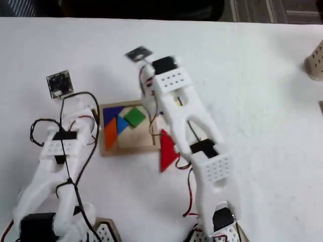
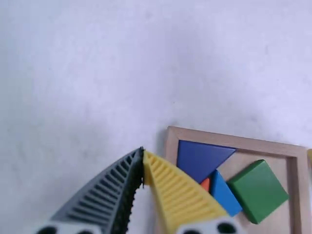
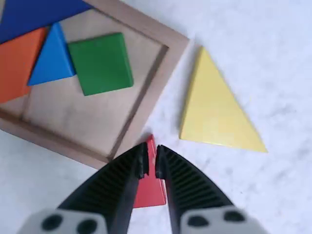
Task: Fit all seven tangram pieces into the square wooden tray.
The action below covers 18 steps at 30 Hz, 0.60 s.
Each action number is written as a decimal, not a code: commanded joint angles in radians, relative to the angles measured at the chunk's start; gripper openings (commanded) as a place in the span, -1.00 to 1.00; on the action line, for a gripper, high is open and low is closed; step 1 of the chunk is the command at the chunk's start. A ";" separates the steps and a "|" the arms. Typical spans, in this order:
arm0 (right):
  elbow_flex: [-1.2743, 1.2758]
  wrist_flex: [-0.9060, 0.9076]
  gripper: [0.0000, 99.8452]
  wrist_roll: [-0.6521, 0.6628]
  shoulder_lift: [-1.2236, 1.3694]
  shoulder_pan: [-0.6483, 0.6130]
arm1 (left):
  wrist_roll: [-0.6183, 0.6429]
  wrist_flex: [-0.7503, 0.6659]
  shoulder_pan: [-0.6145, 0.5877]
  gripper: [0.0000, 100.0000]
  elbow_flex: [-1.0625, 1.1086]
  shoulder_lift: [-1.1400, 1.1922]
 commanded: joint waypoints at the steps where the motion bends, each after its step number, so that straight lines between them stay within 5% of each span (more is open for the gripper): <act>1: 0.051 -0.028 -0.96 -0.032 -0.044 0.027 | -0.034 -0.028 0.131 -0.95 0.012 -0.018; 7: 0.166 -0.113 -0.96 -0.081 -0.136 0.058 | -0.187 -0.021 0.380 -0.96 0.118 -0.136; 13: 0.310 -0.243 -0.96 -0.095 -0.214 0.064 | -0.029 -0.021 0.582 -0.96 0.097 -0.094; 18: 0.313 -0.248 -0.96 -0.095 -0.219 0.068 | 0.014 -0.020 0.567 -0.96 -0.035 0.110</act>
